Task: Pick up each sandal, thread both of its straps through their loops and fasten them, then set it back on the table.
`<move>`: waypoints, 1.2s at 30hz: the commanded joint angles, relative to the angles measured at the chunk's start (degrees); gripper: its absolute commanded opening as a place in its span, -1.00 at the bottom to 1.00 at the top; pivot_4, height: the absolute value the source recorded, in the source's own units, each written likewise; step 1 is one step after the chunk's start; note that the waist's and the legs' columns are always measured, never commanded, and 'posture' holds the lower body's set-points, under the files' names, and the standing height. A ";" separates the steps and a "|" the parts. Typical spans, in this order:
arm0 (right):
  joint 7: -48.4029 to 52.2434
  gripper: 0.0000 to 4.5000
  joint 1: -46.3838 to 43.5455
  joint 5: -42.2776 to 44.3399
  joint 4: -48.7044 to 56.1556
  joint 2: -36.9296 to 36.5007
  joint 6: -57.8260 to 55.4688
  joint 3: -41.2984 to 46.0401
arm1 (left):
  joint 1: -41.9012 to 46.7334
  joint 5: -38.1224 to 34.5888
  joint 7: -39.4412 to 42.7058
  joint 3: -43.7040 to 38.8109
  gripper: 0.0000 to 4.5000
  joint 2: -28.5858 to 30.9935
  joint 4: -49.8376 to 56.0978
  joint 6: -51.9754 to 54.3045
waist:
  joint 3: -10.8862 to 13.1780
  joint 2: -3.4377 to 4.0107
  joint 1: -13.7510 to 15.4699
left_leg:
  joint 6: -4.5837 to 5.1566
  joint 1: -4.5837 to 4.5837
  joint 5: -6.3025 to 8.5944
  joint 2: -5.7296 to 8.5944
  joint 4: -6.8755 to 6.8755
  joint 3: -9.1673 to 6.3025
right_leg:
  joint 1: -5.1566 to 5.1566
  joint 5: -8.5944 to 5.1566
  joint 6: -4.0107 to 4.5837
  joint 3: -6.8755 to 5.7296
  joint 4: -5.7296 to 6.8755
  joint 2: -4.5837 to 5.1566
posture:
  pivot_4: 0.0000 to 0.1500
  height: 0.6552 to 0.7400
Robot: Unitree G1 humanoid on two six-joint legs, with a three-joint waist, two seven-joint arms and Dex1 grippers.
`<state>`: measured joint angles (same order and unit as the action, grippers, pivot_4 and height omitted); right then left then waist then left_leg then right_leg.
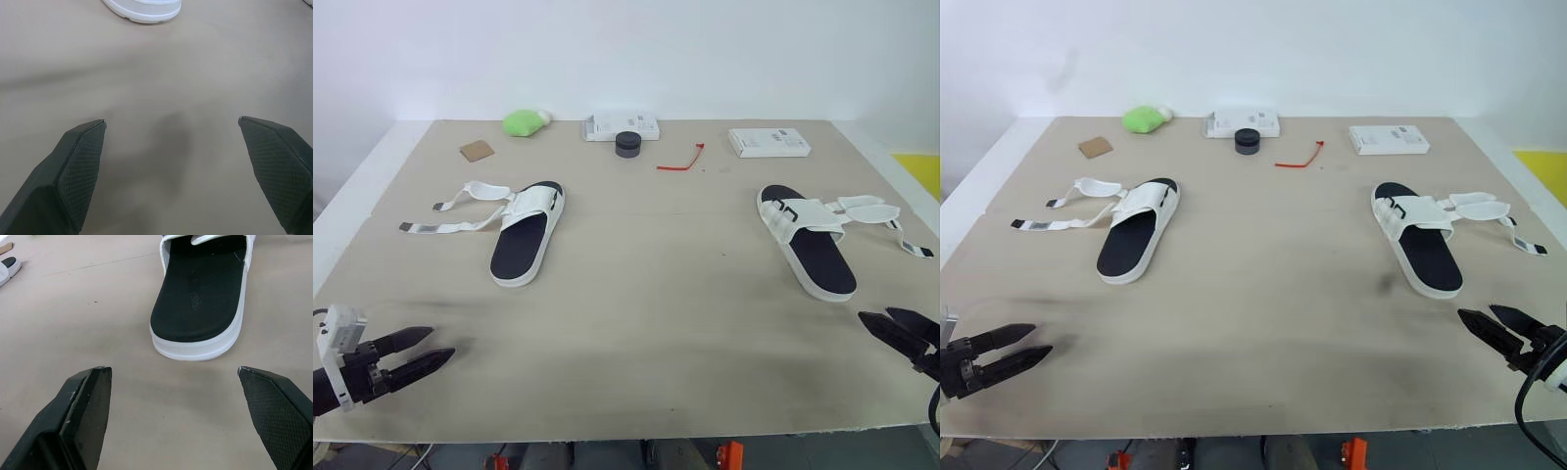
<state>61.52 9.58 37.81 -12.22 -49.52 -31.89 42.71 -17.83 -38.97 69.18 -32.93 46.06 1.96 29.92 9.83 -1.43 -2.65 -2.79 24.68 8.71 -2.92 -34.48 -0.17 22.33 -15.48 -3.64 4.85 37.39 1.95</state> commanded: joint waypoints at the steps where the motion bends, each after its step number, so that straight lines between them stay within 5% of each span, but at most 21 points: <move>1: 0.31 0.96 -0.40 0.57 0.88 -1.19 0.58 1.32 | 1.18 -2.42 -1.92 -0.73 1.00 0.40 4.14 2.22 | 0.00 0.00 0.00 | 0.00 0.00 0.00 0.00 0.00 0.00 | 0.00 0.00 0.00 0.00 0.00 0.00 | 1.00 1.00; 26: -2.51 0.96 -1.71 1.49 3.70 -0.01 0.20 1.44 | 6.56 -10.14 -11.55 0.58 1.00 1.20 18.76 14.12 | 0.00 0.01 0.00 | 0.01 0.01 -0.01 -0.03 -0.02 -0.01 | -0.04 0.04 0.00 0.03 0.00 -0.09 | 1.00 1.00; 36: -13.91 0.96 -5.55 -1.61 15.39 3.59 -1.69 -6.68 | 21.68 -8.76 -12.46 16.53 1.00 3.25 22.66 15.83 | -0.03 0.07 0.04 | 0.03 0.03 -0.03 -0.04 -0.06 -0.06 | -0.08 0.09 -0.09 0.14 0.02 -0.24 | 1.00 1.00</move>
<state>50.14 5.27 36.40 -0.76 -46.14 -32.98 37.04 0.78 -48.27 56.66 -18.78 49.33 22.05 47.36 9.80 -1.36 -2.61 -2.76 24.75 8.67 -2.96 -34.55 -0.28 22.27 -15.36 -3.74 5.00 37.40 1.64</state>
